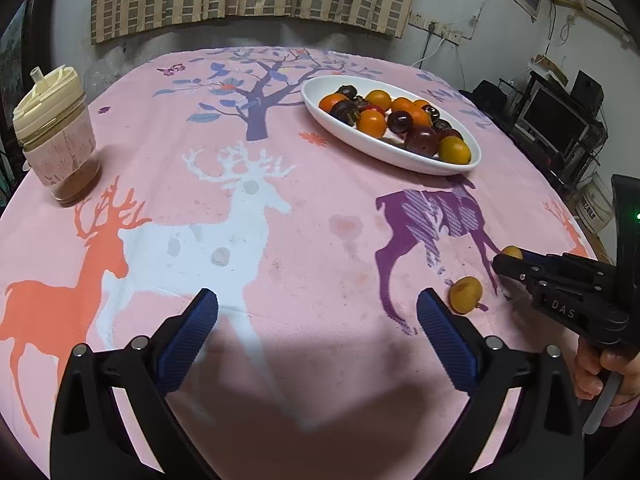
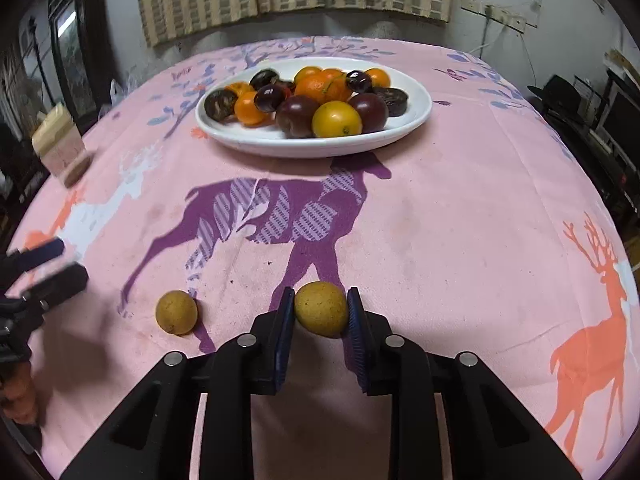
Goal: Organize fruits
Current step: 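Grasp a small yellow fruit with the right tool while the left tool grasps another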
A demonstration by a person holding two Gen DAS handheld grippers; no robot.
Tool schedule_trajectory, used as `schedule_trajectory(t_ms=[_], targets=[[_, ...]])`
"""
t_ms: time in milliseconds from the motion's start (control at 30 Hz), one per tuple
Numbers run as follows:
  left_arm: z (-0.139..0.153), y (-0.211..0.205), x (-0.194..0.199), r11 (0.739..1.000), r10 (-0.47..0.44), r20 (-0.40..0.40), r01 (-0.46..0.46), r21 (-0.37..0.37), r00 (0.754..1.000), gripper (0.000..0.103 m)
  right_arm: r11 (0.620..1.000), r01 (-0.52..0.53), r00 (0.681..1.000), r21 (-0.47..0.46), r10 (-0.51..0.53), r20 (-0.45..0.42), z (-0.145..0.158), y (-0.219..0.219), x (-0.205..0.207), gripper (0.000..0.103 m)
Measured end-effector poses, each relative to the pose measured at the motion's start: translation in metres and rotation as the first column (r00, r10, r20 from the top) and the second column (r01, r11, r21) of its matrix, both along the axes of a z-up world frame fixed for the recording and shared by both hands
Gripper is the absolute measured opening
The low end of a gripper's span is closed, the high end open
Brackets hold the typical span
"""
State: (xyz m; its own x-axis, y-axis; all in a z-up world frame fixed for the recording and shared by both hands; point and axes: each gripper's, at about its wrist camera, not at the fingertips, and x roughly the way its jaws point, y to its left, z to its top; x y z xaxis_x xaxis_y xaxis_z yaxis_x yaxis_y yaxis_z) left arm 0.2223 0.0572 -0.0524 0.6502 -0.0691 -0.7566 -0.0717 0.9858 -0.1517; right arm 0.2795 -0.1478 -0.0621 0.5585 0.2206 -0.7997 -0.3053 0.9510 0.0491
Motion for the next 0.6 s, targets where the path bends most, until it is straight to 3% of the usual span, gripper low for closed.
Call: schedule_trajectory(t_ms=[167,233,300,600], targets=[[0.005,-0.039,0.008,0.99,-0.139,0.009,0.139,0.023,0.99,0.094,0.993,0.054,0.998,0.102,-0.058,0.031,0.008,-0.018,-0.009,0.027],[0.004,-0.056,0.016,0.981,-0.194,-0.008,0.194,0.025,0.981,0.07,0.989,0.065,0.997,0.134,-0.069,0.029,0.009,-0.024,-0.012,0.027],[0.0,-0.07,0.024,0.973,-0.23,-0.031,0.231,0.023,0.973,0.061,0.985,0.075,0.996,0.153,-0.081,0.03,0.009,-0.029,-0.013,0.027],[-0.013,-0.103,0.037,0.952,-0.297,-0.09,0.302,0.041,0.951,0.049,0.979,0.064,0.997,0.195,-0.069,0.02,0.008,-0.034,-0.013,0.027]])
